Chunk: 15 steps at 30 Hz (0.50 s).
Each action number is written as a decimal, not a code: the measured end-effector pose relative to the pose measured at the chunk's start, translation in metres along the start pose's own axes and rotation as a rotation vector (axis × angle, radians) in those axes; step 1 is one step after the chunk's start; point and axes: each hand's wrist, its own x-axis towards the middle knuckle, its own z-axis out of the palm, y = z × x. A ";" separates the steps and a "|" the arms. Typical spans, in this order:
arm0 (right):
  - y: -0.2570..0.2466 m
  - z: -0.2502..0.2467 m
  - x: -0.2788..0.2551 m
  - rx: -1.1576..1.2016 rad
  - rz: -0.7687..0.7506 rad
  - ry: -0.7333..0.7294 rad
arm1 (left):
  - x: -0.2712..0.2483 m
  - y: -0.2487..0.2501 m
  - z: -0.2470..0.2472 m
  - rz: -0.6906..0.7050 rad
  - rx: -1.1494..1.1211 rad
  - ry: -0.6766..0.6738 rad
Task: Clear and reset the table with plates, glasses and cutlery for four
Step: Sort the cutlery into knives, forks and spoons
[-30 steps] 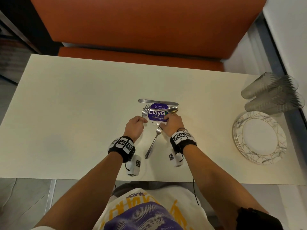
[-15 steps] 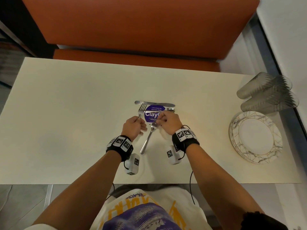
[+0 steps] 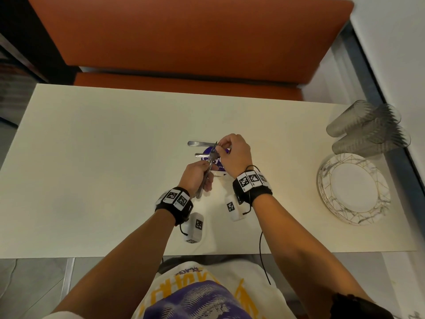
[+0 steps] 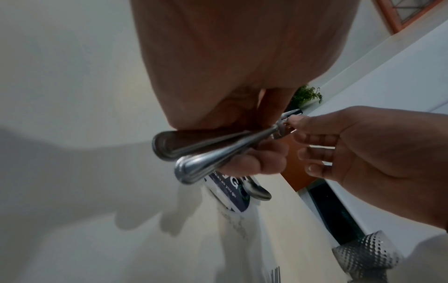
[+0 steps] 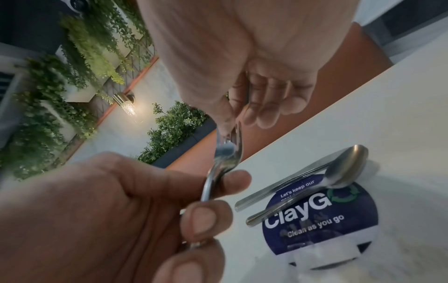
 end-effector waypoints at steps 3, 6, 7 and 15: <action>-0.001 0.002 0.000 0.017 0.039 0.029 | -0.004 0.004 -0.002 0.010 -0.002 -0.014; -0.002 0.003 0.001 0.066 0.056 0.040 | -0.007 0.005 -0.004 0.022 0.005 -0.016; -0.003 0.004 0.001 0.094 0.070 0.037 | -0.007 0.006 -0.005 0.015 -0.015 -0.017; -0.001 0.009 0.000 0.076 0.056 -0.038 | -0.014 0.010 -0.003 -0.023 -0.025 -0.017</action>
